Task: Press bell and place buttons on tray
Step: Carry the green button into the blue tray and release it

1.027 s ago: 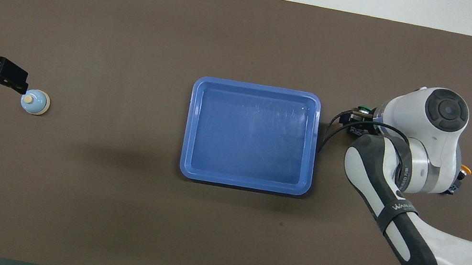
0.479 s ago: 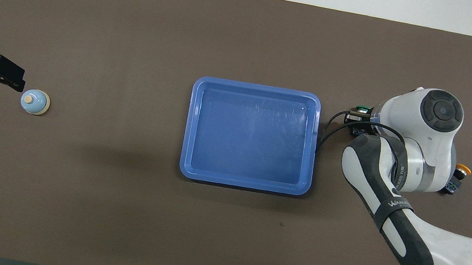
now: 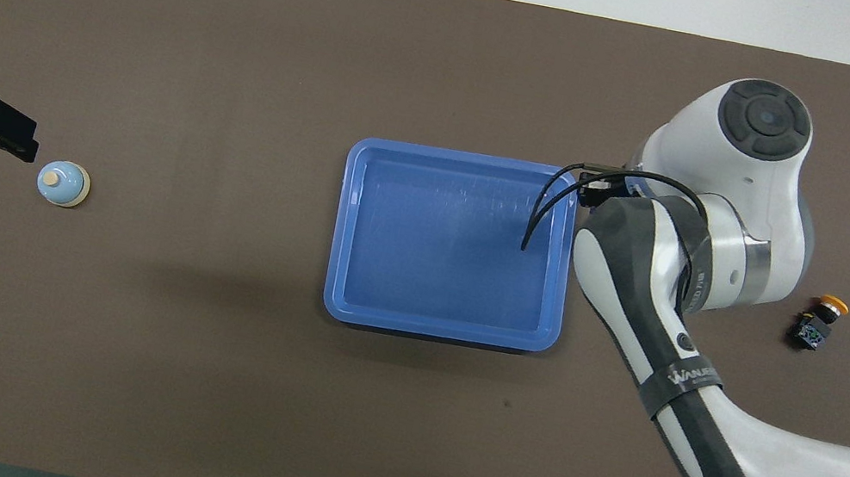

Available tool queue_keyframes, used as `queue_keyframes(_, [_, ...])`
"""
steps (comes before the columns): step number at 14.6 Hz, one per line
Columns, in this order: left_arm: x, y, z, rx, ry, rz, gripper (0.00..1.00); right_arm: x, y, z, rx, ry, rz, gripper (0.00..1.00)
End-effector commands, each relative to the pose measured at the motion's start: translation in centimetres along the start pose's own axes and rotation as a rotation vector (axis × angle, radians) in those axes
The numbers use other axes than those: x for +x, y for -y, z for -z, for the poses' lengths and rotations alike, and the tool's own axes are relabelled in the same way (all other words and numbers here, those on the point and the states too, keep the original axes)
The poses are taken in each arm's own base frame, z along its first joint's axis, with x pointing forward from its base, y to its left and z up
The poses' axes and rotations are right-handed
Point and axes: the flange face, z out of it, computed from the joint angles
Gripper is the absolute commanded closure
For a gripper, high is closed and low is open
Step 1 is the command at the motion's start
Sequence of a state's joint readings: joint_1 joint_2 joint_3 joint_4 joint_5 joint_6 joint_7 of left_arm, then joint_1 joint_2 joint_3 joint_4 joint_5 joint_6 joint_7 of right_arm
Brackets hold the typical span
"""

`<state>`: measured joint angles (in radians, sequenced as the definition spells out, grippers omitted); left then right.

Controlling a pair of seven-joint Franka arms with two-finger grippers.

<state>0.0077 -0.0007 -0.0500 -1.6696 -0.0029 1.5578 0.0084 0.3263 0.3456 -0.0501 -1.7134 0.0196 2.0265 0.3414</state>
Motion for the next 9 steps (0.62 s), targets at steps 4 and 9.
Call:
queue_keyframes(4, [-0.4, 0.2, 0.6, -0.013, 0.005, 0.015, 0.0, -3.7, 6.9, -1.4, -0.01, 0.014, -0.072, 1.0])
queue_keyframes(9, [-0.4, 0.2, 0.5, -0.013, 0.009, 0.015, 0.0, -6.8, 8.2, -5.8, 0.006, -0.018, -0.069, 1.0])
